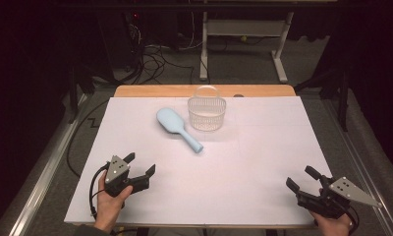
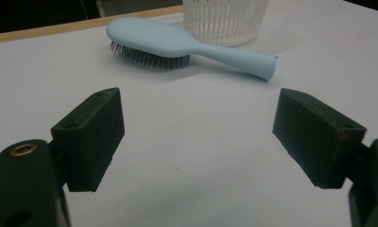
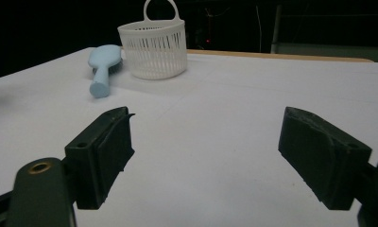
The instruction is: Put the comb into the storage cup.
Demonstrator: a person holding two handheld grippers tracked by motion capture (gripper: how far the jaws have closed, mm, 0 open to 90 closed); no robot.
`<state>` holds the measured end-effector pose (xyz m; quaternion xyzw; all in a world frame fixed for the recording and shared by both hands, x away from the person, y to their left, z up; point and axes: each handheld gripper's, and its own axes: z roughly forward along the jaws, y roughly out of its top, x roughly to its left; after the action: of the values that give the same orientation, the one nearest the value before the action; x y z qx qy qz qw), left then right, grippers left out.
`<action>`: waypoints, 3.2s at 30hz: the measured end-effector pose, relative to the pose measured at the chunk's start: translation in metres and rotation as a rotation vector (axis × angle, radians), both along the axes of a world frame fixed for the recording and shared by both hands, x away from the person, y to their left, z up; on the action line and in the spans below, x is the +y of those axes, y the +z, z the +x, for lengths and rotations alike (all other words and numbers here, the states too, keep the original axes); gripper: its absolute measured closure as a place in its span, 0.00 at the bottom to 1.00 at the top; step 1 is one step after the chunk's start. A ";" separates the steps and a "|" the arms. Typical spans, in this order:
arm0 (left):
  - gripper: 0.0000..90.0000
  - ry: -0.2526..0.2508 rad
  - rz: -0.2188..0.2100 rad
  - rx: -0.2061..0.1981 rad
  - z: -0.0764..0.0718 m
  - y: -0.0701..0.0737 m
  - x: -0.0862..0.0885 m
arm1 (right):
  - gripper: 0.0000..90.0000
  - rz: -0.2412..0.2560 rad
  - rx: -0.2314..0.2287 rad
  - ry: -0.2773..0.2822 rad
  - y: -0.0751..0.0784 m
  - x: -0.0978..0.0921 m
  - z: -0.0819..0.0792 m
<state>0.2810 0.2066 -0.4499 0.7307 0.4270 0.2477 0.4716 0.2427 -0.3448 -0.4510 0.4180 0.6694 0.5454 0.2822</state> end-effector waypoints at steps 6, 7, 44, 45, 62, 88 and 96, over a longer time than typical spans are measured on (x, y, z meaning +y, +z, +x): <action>0.22 -0.016 0.001 0.003 0.004 0.001 -0.006 | 0.21 -0.005 -0.003 0.005 0.000 0.001 0.000; 0.23 -0.019 -0.001 0.001 0.005 0.001 -0.007 | 0.21 -0.005 -0.003 0.005 0.000 0.001 0.000; 0.26 -0.099 -0.006 0.033 0.040 0.006 -0.051 | 0.22 -0.012 -0.003 0.007 0.000 0.001 0.000; 0.26 -0.101 -0.006 0.034 0.041 0.006 -0.052 | 0.22 -0.012 -0.003 0.007 0.000 0.001 0.000; 0.28 -0.125 0.004 0.049 0.058 0.012 -0.070 | 0.22 -0.013 -0.005 0.009 0.000 0.001 0.000; 0.38 -0.167 0.080 0.115 0.093 0.033 -0.093 | 0.22 -0.010 -0.002 0.010 -0.001 0.001 0.000; 0.41 -0.179 0.118 0.151 0.106 0.038 -0.099 | 0.22 -0.007 0.000 0.011 -0.001 0.001 0.000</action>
<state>0.3866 0.1077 -0.4114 0.8089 0.3791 0.1738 0.4144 0.2429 -0.3441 -0.4517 0.4132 0.6735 0.5448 0.2807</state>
